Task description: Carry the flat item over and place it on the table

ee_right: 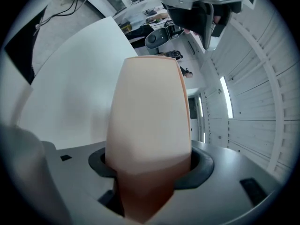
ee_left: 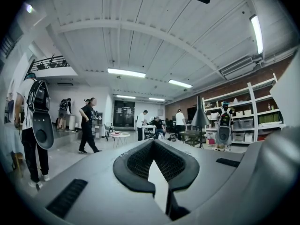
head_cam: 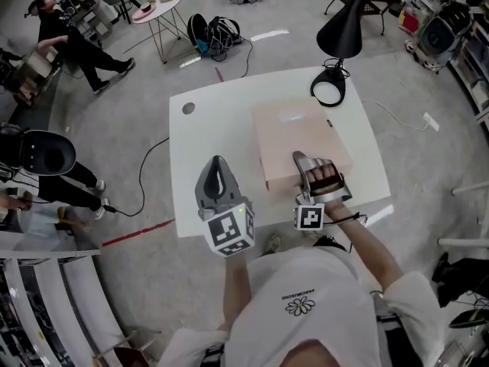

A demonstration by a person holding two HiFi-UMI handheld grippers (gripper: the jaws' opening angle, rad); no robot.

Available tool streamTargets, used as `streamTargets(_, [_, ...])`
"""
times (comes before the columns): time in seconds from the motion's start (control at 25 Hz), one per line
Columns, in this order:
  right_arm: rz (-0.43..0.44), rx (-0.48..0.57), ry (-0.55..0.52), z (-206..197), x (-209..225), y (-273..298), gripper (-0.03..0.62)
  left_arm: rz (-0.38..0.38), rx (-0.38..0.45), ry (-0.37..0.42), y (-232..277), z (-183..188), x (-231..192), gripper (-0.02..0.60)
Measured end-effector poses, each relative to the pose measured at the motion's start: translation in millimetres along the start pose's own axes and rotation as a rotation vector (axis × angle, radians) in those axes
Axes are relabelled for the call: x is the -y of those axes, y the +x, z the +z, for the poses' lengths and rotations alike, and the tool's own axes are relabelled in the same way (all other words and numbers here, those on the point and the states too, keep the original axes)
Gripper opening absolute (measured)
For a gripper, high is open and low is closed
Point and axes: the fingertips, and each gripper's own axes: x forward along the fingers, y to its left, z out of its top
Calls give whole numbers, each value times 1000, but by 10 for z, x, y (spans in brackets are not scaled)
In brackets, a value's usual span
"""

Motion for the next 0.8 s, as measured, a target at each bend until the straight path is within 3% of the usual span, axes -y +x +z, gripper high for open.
streamTargets(0.28, [-1, -8, 4, 76, -137, 18, 275, -3, -4, -6, 30, -88, 66, 15])
streamTargets(0.68, [74, 21, 30, 67, -185, 123, 285, -28, -18, -32, 108, -144, 186, 15])
streamTargets(0.8, [134, 29, 42, 98, -299, 110, 298, -32, -21, -45, 91, -164, 176, 15])
